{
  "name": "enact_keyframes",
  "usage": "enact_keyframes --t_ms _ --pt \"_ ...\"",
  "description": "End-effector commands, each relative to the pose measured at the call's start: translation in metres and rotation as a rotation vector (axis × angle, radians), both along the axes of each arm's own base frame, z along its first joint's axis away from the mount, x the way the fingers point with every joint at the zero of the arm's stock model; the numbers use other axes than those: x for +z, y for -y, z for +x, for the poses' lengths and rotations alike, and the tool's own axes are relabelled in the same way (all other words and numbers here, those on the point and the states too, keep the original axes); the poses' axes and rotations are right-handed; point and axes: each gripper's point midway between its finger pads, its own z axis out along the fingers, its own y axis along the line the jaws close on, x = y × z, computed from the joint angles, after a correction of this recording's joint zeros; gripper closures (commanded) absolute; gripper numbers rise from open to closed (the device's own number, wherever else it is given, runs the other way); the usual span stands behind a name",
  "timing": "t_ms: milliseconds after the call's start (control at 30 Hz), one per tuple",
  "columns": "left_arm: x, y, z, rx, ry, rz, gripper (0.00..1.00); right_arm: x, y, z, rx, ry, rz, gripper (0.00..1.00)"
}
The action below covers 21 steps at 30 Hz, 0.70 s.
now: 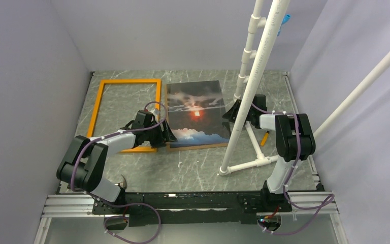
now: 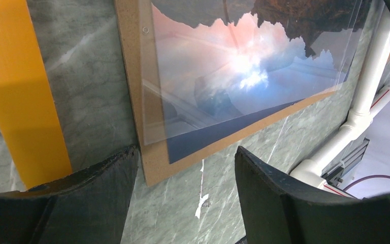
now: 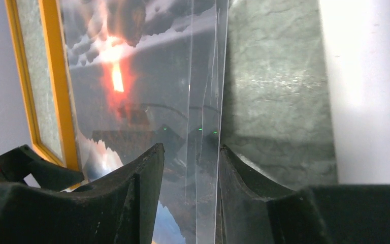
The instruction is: Take the photo out of the frame
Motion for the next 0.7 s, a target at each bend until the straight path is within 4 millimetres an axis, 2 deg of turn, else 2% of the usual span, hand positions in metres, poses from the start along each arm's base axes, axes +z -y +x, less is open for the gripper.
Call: enact_keyframes --t_ms 0,33,133,200,267,367,467,567,667 --pt "0.005 -0.009 0.006 0.002 0.045 0.048 0.25 0.019 -0.015 0.007 0.063 0.077 0.051 0.55" --pt "0.009 -0.009 0.008 0.001 0.055 0.051 0.25 0.019 -0.012 0.006 0.045 0.063 0.038 0.55" --pt "0.021 -0.013 0.009 0.0 0.087 0.069 0.24 0.009 0.015 0.0 -0.064 -0.033 -0.104 0.53" --pt "0.03 -0.014 0.01 -0.005 0.108 0.077 0.23 0.016 0.027 -0.005 -0.111 -0.037 -0.158 0.51" --pt "0.038 -0.013 0.009 -0.02 0.12 0.074 0.23 0.017 0.032 -0.022 -0.127 -0.063 -0.179 0.49" --pt "0.051 -0.005 0.013 -0.058 0.14 0.043 0.23 0.02 0.029 -0.043 -0.093 -0.07 -0.151 0.49" --pt "0.063 0.004 0.021 -0.088 0.161 0.01 0.25 0.009 0.02 -0.067 -0.048 -0.11 -0.084 0.53" --pt "0.064 0.015 0.03 -0.118 0.155 -0.019 0.28 -0.004 0.018 -0.084 -0.042 -0.127 -0.047 0.58" --pt "0.052 0.024 0.041 -0.127 0.131 -0.045 0.33 -0.007 0.018 -0.091 -0.033 -0.14 -0.016 0.64"
